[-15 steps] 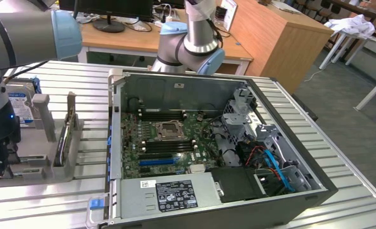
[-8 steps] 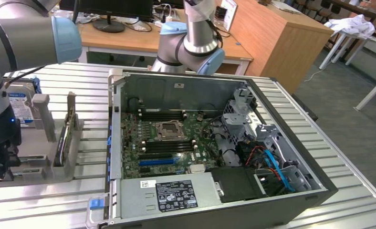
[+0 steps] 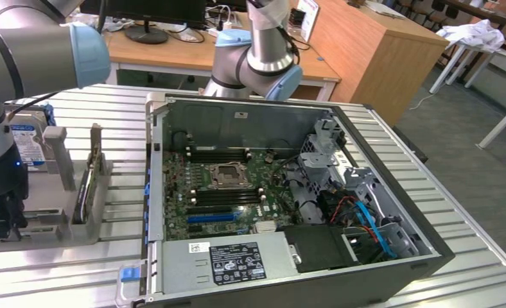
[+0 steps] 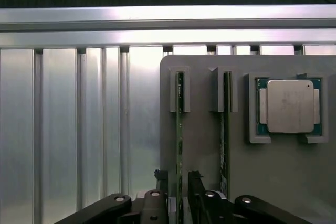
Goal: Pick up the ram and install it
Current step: 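Pick up the ram and move it above insertion slot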
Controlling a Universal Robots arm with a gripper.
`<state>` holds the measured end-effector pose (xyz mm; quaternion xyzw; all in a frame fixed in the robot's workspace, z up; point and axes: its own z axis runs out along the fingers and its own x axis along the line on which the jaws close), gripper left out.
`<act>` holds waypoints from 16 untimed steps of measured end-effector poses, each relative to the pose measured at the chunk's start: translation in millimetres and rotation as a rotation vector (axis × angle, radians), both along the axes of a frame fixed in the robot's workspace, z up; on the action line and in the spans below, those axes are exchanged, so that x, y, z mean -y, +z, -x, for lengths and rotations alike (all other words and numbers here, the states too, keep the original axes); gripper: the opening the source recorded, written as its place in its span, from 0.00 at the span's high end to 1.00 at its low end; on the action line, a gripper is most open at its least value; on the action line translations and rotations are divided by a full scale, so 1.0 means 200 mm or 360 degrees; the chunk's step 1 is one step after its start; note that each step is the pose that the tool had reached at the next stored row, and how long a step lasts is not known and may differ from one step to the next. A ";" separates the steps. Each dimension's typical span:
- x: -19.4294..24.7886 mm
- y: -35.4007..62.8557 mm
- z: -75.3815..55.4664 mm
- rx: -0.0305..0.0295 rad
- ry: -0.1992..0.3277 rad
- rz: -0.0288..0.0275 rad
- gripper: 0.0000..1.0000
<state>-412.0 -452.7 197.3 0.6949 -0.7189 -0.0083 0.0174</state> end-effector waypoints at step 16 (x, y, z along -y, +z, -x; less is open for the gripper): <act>0.000 0.153 0.00 0.00067 0.0000 -0.00164 0.88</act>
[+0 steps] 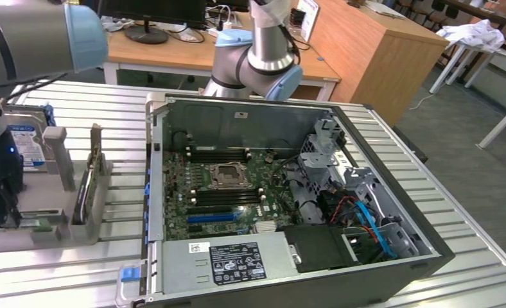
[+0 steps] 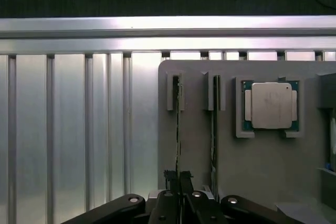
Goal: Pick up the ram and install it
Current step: 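Pick up the ram and move it above insertion slot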
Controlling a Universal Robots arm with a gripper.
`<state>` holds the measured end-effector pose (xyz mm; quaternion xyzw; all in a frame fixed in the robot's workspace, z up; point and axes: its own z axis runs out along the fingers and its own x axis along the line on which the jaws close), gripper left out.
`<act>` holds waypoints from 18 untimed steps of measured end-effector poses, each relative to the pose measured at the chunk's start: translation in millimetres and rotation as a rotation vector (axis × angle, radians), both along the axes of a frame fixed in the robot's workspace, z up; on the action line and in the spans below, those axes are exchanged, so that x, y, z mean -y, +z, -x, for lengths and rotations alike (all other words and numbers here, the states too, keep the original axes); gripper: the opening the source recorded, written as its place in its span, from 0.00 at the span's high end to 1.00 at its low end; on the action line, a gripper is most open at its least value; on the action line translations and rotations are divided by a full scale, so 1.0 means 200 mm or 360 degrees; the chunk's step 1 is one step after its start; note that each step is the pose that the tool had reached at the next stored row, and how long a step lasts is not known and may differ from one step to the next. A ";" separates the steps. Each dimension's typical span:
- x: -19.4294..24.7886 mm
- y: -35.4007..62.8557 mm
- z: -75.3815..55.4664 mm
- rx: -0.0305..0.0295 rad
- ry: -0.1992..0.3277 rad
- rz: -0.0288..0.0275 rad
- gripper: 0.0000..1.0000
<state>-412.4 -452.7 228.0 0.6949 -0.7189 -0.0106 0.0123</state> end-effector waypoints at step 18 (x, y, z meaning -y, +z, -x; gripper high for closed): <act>0.000 0.409 -0.04 0.00000 0.0001 -0.00050 0.88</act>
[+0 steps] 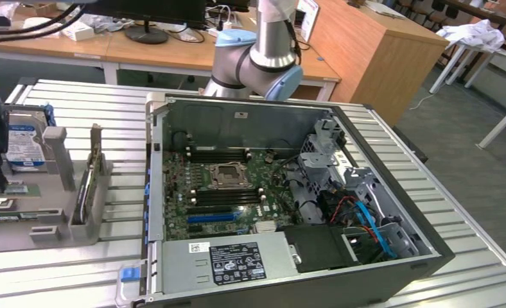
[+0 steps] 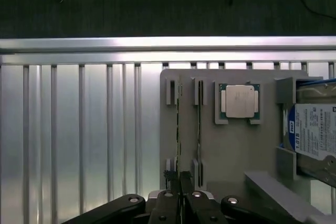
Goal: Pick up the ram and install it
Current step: 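Pick up the ram and move it above insertion slot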
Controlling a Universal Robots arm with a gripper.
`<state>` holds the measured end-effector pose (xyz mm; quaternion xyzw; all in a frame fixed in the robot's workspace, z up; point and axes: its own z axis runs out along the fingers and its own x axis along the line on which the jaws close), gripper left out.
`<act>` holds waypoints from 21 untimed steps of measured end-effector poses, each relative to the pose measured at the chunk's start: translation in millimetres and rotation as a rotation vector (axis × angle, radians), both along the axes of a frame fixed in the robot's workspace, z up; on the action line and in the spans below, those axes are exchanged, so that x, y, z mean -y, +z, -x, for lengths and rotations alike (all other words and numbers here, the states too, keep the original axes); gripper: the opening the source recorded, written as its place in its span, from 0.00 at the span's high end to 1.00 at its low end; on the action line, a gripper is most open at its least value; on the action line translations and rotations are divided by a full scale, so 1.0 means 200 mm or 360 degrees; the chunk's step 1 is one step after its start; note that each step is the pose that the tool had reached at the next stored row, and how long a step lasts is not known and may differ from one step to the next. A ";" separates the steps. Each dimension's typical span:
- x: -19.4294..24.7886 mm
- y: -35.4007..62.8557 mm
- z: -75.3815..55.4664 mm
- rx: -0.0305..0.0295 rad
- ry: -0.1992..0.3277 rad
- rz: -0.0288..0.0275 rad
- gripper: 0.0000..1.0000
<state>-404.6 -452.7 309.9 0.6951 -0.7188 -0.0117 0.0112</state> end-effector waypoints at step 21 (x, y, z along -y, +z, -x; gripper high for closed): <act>0.000 0.435 -0.46 -0.00019 0.0000 -0.00426 0.88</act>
